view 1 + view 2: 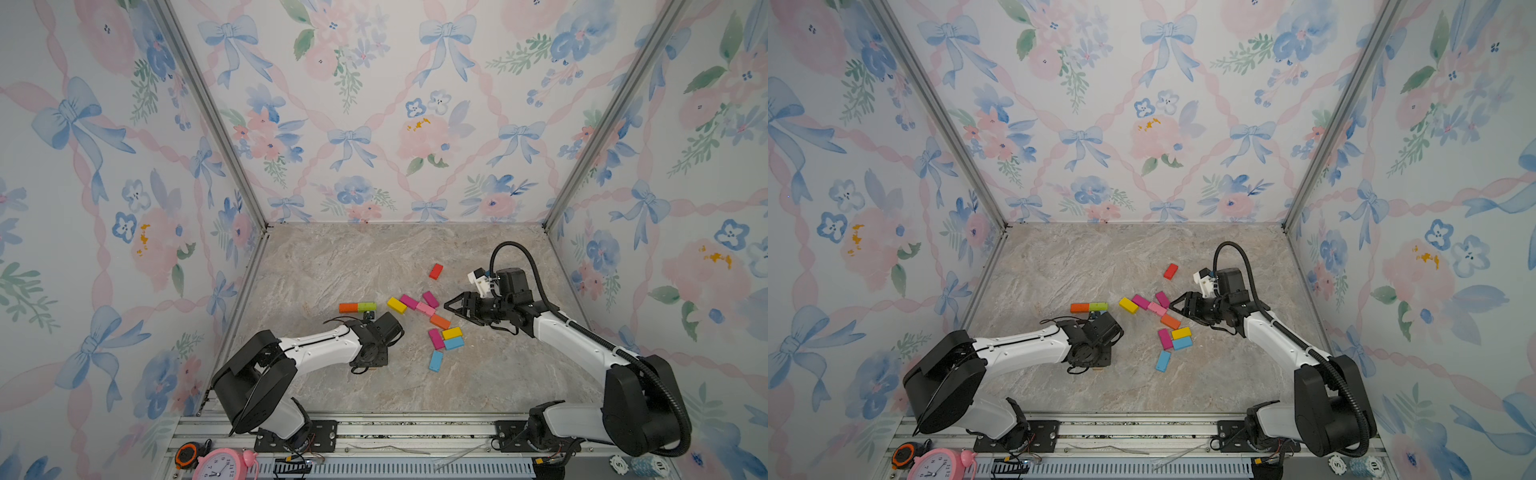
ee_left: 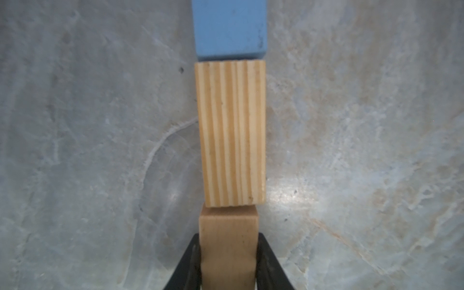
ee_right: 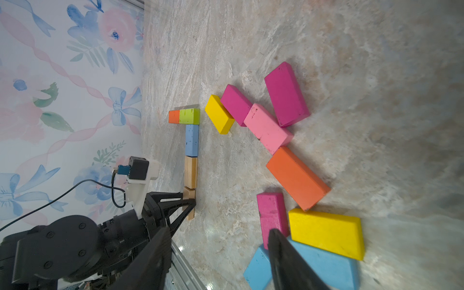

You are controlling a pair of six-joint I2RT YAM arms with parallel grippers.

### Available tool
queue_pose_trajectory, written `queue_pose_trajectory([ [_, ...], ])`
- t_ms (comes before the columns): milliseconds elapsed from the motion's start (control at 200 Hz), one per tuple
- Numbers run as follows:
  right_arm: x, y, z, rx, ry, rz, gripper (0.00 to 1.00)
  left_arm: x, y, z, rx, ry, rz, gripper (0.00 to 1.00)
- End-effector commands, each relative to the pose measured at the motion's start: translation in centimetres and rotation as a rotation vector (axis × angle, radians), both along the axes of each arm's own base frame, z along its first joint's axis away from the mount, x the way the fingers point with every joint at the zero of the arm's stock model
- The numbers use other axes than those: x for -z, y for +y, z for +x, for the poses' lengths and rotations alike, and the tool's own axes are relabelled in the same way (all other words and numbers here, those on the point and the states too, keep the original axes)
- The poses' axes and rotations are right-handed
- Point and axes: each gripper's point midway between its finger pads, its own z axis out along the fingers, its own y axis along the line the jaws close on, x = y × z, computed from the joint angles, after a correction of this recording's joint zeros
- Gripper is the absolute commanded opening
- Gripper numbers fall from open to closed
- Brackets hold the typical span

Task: Assemble the number 7 with building blocks
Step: Assemble the building block at the center of the board.

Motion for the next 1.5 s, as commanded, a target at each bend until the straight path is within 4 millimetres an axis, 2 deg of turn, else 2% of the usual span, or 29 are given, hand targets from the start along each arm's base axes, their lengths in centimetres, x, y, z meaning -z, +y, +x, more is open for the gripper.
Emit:
queue_pose_trajectory([
  [0, 0.6, -0.3, -0.2, -0.005, 0.011, -0.001, 0.63, 2.0, 2.4, -1.9, 0.011, 0.094, 0.097, 0.18],
  [200, 0.5, -0.3, -0.2, -0.005, 0.011, -0.001, 0.64, 2.2, 2.3, -2.1, 0.022, 0.104, 0.102, 0.16],
  [220, 0.5, -0.3, -0.2, -0.004, 0.011, -0.001, 0.64, 1.6, 1.4, -1.3, 0.024, 0.083, 0.081, 0.16],
  [385, 0.5, -0.4, -0.2, -0.002, 0.011, -0.001, 0.64, 1.6, 0.5, -1.1, 0.045, 0.088, 0.079, 0.13],
  [775, 0.6, -0.4, -0.1, -0.002, 0.01, 0.004, 0.63, 1.7, 0.6, -1.0, 0.034, 0.089, 0.084, 0.14],
  [860, 0.6, -0.4, -0.2, -0.001, 0.01, 0.003, 0.63, 1.7, 0.7, -0.9, 0.029, 0.089, 0.084, 0.15],
  [930, 0.6, -0.4, -0.2, -0.001, 0.01, 0.004, 0.64, 1.8, 0.8, -1.0, 0.026, 0.091, 0.087, 0.27],
  [975, 0.6, -0.4, -0.2, -0.002, 0.009, 0.005, 0.63, 1.7, 0.8, -1.0, 0.023, 0.09, 0.085, 0.3],
  [1490, 0.5, -0.4, -0.2, -0.003, 0.006, 0.007, 0.64, 1.7, 1.8, -1.1, -0.006, 0.086, 0.092, 0.31],
])
